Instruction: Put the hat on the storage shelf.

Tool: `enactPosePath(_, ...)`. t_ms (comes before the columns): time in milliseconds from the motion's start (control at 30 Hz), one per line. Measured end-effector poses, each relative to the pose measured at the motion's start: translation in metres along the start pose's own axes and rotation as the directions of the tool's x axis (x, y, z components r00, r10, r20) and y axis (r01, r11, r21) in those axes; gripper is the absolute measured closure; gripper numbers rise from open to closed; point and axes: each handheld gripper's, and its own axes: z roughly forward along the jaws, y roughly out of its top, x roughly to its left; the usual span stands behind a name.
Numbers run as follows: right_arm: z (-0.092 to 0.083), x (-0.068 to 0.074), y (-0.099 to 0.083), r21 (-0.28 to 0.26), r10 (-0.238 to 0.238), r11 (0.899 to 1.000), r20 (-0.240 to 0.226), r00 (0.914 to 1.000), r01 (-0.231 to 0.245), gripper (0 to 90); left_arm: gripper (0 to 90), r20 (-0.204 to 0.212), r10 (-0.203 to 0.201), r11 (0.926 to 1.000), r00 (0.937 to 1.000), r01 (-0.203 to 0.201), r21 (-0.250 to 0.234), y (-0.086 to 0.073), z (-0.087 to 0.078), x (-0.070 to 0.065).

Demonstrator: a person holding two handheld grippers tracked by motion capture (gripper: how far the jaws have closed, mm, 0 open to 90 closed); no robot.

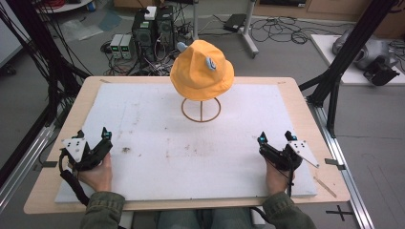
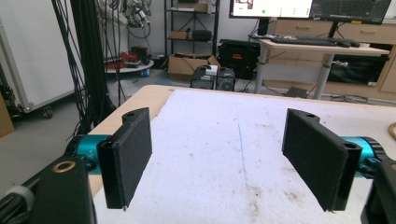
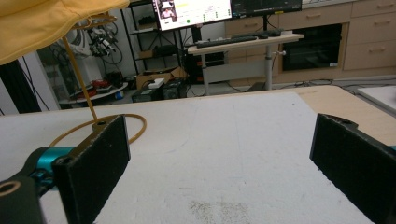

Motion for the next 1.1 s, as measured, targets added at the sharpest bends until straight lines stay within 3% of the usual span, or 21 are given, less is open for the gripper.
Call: enactPosePath(1100, 0.0033, -0.0044, -0.0023, 0.028, 0.037, 0.999, -0.006, 0.9993, -0.037, 4.5, 26.0, 0.024, -0.004, 0.9999, 0.9997, 0.003, 0.012, -0.0022, 0.0018, 0.0007)
